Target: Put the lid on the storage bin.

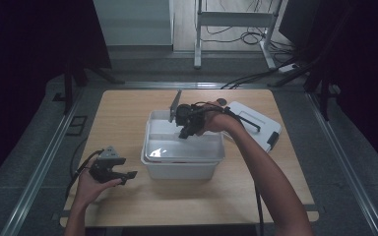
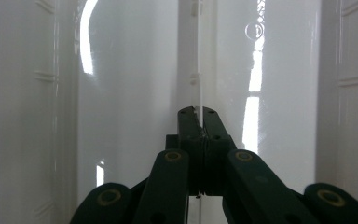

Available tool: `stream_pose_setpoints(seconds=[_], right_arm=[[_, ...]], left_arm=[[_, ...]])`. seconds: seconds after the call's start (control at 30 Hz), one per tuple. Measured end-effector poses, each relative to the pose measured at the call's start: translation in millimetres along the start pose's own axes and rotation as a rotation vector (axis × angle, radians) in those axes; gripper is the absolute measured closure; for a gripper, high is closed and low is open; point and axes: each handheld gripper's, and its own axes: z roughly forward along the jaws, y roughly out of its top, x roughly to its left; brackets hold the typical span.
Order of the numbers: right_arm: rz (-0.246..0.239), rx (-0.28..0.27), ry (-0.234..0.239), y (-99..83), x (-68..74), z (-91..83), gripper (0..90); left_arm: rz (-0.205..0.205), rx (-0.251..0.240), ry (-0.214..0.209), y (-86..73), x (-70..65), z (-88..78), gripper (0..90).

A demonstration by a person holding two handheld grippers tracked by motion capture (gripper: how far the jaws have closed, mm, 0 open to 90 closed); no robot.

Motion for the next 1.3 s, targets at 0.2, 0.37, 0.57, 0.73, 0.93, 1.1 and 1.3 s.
stream_pose_setpoints(seconds=[0.2,0.37,0.57,0.73,0.93,1.1,1.3], right_arm=[[-0.002,0.015,0.005,10.0,-1.2,7.3,89.3],[0.008,0.032,0.010,12.7,-3.9,17.3,89.3],[0.021,0.036,0.018,10.3,-6.1,23.5,89.1],[0.027,0.040,0.017,8.5,-6.1,27.8,88.8],[0.039,0.028,0.018,6.9,-6.1,30.9,87.4],[0.045,0.031,0.011,6.7,-6.5,35.0,79.0],[0.041,0.007,0.002,6.5,-5.7,32.2,68.8]], left_arm=[[0.005,-0.002,0.000,0.0,0.6,-0.8,27.1],[0.005,-0.002,0.001,-0.1,0.8,-0.8,27.0],[0.005,-0.001,0.002,-0.1,0.8,-0.5,27.0],[0.007,0.002,0.002,-0.1,0.4,0.6,27.1],[0.007,0.004,0.002,-0.1,0.3,0.7,27.1],[0.009,0.005,0.002,-0.2,0.4,0.7,27.0],[0.009,0.004,0.005,-0.3,0.6,0.6,27.0]])
